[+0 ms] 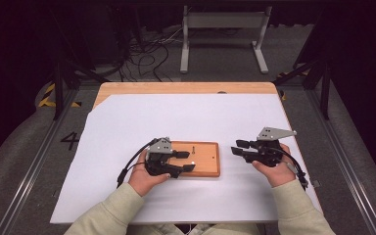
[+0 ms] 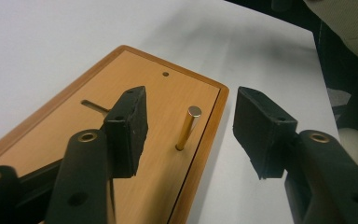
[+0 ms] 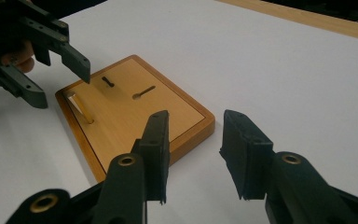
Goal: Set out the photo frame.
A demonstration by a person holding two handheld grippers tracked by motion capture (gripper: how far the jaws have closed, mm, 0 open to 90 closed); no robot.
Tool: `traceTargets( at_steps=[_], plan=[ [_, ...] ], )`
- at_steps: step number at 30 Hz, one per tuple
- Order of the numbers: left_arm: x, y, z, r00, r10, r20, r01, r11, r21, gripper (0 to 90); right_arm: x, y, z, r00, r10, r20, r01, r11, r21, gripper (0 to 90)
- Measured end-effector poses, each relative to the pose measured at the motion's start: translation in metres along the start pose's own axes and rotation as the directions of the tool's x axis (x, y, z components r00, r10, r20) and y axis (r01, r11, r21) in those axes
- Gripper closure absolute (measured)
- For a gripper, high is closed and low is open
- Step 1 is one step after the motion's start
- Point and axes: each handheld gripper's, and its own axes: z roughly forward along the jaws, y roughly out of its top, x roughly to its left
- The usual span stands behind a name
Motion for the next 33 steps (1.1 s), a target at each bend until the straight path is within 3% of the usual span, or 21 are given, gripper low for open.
traceTargets(
  at_steps=[6, 10, 13, 16, 18, 29, 33],
  plan=[
    [0.000, -0.002, 0.013, 0.9993, 0.038, -0.002, -0.038, 0.9990, 0.022, 57.7, 0.001, -0.003, -0.001, 1.0000, -0.006, -0.001, 0.006, 1.000, -0.003, 62.1],
    [0.000, -0.002, 0.019, 0.9996, 0.026, 0.002, -0.027, 0.9985, 0.047, 62.4, 0.001, -0.004, -0.001, 0.9999, -0.004, -0.017, 0.004, 1.000, 0.000, 63.7],
    [0.001, -0.003, 0.023, 0.9992, 0.041, -0.005, -0.040, 0.9970, 0.067, 67.6, 0.001, -0.004, 0.000, 0.9997, -0.005, -0.022, 0.005, 1.000, -0.001, 64.0],
    [0.001, -0.005, 0.027, 0.9990, 0.044, -0.002, -0.043, 0.9961, 0.077, 81.6, 0.001, -0.003, 0.000, 0.9997, -0.006, -0.022, 0.006, 1.000, 0.002, 63.6],
    [0.001, -0.004, 0.027, 0.9962, 0.085, -0.019, -0.082, 0.9919, 0.097, 83.2, 0.002, -0.003, 0.001, 0.9997, -0.002, -0.024, 0.002, 1.000, 0.003, 63.0],
    [-0.001, -0.003, 0.028, 0.9963, 0.081, -0.029, -0.078, 0.9906, 0.112, 84.0, 0.002, -0.003, 0.003, 0.9992, 0.004, -0.040, -0.004, 1.000, 0.009, 62.9],
    [-0.004, -0.002, 0.028, 0.9930, 0.108, -0.048, -0.102, 0.9879, 0.117, 84.1, 0.003, -0.003, 0.004, 0.9991, 0.004, -0.043, -0.004, 1.000, 0.011, 62.9]
  ],
)
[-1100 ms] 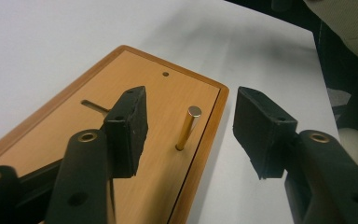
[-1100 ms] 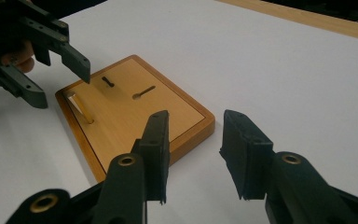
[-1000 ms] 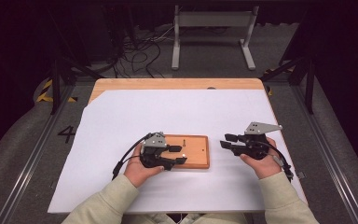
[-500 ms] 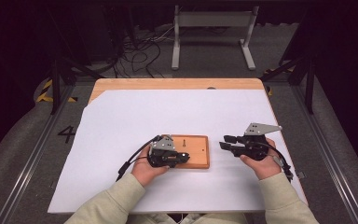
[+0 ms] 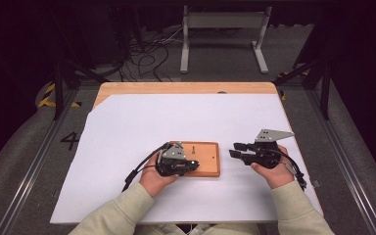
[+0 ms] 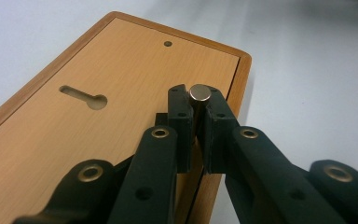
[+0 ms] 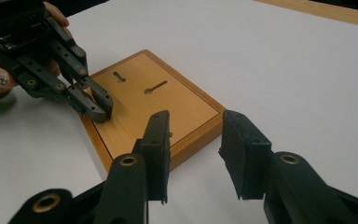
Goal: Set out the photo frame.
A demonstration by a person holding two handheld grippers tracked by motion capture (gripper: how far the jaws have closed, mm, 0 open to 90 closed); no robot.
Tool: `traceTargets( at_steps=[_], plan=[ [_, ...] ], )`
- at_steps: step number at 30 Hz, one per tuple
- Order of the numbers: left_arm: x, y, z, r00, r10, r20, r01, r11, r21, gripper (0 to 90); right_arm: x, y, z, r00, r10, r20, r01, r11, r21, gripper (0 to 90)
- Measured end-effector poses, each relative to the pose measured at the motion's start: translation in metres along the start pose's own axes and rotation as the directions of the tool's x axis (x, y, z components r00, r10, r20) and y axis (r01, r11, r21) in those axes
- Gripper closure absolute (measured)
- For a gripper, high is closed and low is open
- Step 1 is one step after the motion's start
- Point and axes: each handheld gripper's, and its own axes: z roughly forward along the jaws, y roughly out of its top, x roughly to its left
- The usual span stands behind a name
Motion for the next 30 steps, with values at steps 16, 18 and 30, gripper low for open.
traceTargets(
  at_steps=[16, 18, 30],
  plan=[
    [-0.025, -0.005, -0.001, 0.9444, 0.288, -0.159, -0.287, 0.9574, 0.028, 84.0, 0.003, 0.001, 0.003, 0.9994, -0.032, 0.015, 0.032, 0.999, 0.012, 61.4],
    [-0.028, -0.007, -0.001, 0.9343, 0.310, -0.176, -0.311, 0.9500, 0.022, 84.0, 0.003, 0.001, 0.003, 0.9992, -0.038, 0.014, 0.037, 0.999, 0.007, 60.9],
    [-0.047, -0.018, -0.001, 0.8650, 0.417, -0.279, -0.429, 0.9031, 0.021, 84.1, 0.010, 0.003, 0.008, 0.9994, -0.033, 0.008, 0.032, 0.999, 0.024, 46.7]
  ],
)
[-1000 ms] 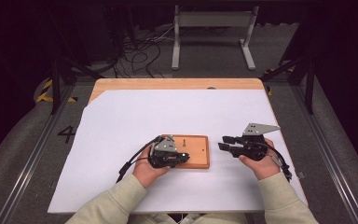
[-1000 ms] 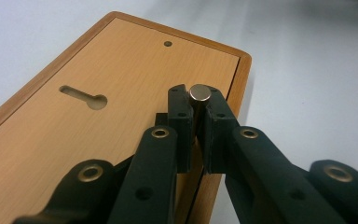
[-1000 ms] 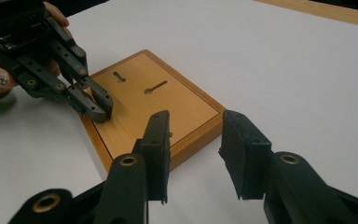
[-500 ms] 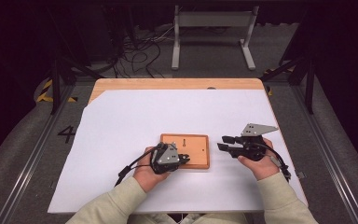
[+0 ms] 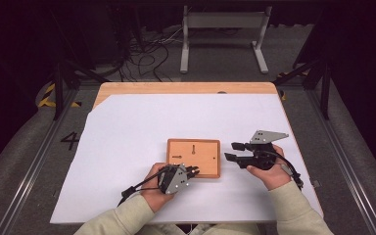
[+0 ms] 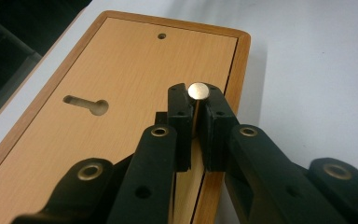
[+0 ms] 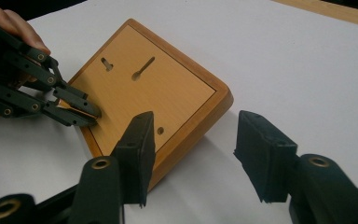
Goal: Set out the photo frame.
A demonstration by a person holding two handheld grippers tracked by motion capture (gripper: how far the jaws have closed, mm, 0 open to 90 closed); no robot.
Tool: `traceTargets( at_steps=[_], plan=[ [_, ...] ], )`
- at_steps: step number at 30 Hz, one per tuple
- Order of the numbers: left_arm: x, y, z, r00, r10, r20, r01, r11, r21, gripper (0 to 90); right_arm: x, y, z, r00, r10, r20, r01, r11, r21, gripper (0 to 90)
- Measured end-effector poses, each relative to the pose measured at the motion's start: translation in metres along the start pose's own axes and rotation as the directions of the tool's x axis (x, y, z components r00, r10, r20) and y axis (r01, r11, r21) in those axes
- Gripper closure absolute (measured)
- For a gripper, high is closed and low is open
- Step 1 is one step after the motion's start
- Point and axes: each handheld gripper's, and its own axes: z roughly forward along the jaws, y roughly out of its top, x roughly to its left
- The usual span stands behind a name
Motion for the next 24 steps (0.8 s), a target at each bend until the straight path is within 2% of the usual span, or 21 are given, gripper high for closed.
traceTargets(
  at_steps=[2, 9, 12, 14, 18, 21, 24],
  plan=[
    [0.000, -0.001, 0.000, 1.0000, -0.004, 0.000, 0.004, 1.0000, -0.005, 84.1, 0.000, 0.000, 0.002, 1.0000, 0.007, 0.000, -0.007, 1.000, 0.004, 43.9],
    [0.000, -0.001, 0.000, 0.9999, -0.012, 0.000, 0.012, 0.9999, -0.008, 84.1, -0.001, 0.003, 0.016, 0.9965, 0.082, -0.017, -0.081, 0.996, 0.031, 32.2],
    [0.000, -0.002, 0.000, 0.9999, -0.012, -0.001, 0.012, 0.9999, -0.012, 84.1, -0.004, 0.005, 0.025, 0.9913, 0.129, -0.028, -0.127, 0.990, 0.066, 26.5],
    [-0.001, -0.002, 0.000, 0.9999, -0.015, 0.003, 0.015, 0.9997, -0.017, 84.1, -0.005, 0.009, 0.032, 0.9835, 0.175, -0.046, -0.170, 0.981, 0.096, 23.6],
    [-0.002, -0.002, 0.000, 0.9998, -0.019, -0.003, 0.019, 0.9997, -0.018, 84.1, -0.006, 0.012, 0.039, 0.9811, 0.184, -0.059, -0.177, 0.978, 0.112, 21.8],
    [-0.002, -0.002, 0.000, 1.0000, -0.007, 0.000, 0.007, 0.9998, -0.018, 84.1, -0.007, 0.016, 0.048, 0.9784, 0.195, -0.067, -0.185, 0.973, 0.140, 20.8],
    [-0.002, -0.002, 0.000, 0.9998, -0.017, -0.001, 0.017, 0.9997, -0.020, 84.1, -0.011, 0.017, 0.056, 0.9743, 0.213, -0.074, -0.198, 0.966, 0.167, 20.1]
  ],
)
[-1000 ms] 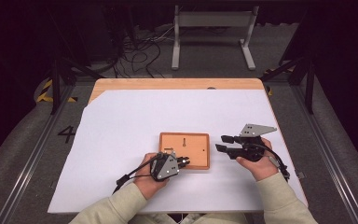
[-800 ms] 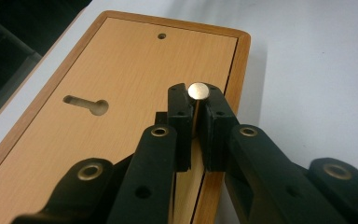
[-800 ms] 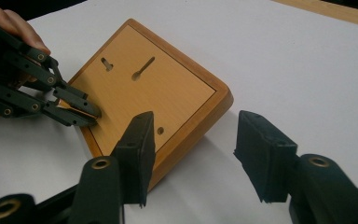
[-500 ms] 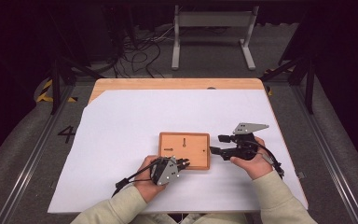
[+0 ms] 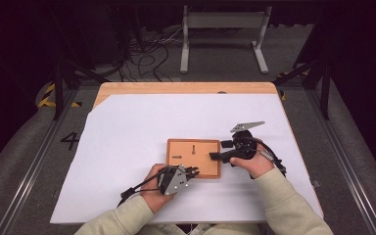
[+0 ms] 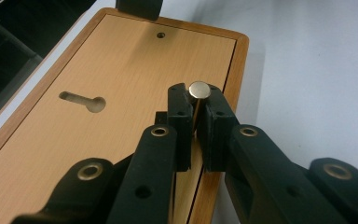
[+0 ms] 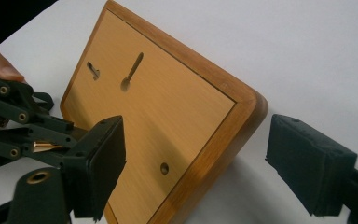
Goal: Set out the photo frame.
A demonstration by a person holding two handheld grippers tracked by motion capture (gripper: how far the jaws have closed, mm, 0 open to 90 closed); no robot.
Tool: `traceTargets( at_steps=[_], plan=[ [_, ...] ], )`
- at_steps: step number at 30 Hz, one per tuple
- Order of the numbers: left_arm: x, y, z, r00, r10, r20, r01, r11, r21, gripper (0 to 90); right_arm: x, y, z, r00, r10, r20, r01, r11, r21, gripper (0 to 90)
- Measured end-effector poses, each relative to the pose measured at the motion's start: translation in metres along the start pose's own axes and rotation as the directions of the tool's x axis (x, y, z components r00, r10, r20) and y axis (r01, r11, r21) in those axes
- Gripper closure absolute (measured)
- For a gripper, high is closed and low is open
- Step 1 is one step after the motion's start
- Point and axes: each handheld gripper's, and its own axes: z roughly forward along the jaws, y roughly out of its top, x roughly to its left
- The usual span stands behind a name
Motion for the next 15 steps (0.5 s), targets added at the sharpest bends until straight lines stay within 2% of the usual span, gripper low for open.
traceTargets(
  at_steps=[5, 15],
  plan=[
    [0.000, 0.000, 0.000, 1.0000, 0.000, -0.004, 0.000, 1.0000, 0.005, 84.0, -0.004, 0.002, 0.011, 0.9988, 0.032, -0.038, -0.031, 0.999, 0.020, 20.0],
    [0.000, 0.000, 0.000, 1.0000, 0.001, -0.003, -0.001, 1.0000, 0.003, 84.0, -0.006, 0.007, 0.026, 0.9954, 0.040, -0.087, -0.036, 0.998, 0.051, 20.0]
  ],
)
